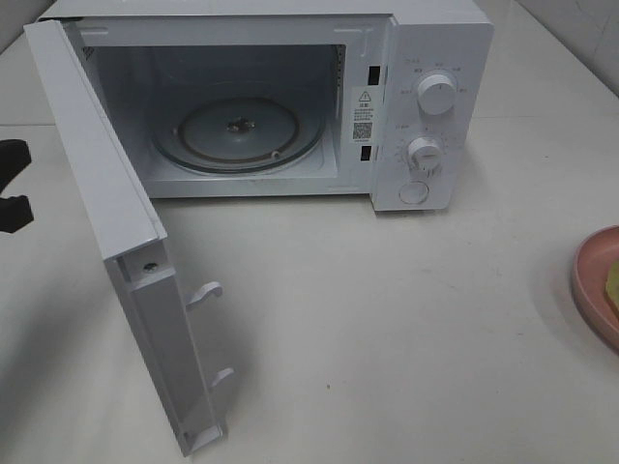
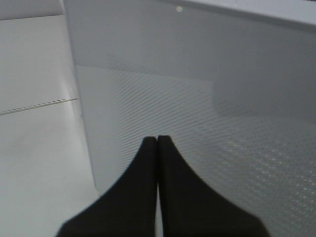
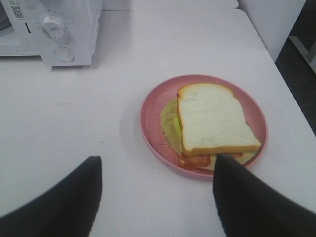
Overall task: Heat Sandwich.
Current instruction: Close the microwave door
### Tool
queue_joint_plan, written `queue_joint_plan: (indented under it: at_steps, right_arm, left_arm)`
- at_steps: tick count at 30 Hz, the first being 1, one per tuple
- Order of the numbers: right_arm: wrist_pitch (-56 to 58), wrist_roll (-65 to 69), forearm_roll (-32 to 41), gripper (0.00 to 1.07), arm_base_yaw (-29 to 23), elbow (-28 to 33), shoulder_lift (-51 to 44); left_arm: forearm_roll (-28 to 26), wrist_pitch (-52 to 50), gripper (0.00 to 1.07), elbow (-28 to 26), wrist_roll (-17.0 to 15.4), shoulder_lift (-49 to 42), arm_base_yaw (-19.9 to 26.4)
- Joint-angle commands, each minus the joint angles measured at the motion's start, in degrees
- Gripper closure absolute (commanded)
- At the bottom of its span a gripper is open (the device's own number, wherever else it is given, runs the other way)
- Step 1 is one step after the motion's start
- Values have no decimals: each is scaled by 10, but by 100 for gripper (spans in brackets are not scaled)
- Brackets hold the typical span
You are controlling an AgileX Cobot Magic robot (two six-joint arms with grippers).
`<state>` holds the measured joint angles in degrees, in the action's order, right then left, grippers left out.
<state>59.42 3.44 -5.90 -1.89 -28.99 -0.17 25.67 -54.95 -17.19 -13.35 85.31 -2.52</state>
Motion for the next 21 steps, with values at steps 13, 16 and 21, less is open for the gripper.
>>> queue_joint_plan:
  at_steps: [13, 16, 21]
  right_arm:
    - [-7, -5, -3, 46, 3, 0, -16]
    - [-7, -5, -3, 46, 3, 0, -16]
    - [-7, -5, -3, 46, 3, 0, -16]
  left_arm:
    - [-82, -16, 107, -79, -1, 80, -138]
    - [-116, -5, 107, -100, 1, 93, -168]
    - [-164, 18, 107, -126, 26, 104, -207]
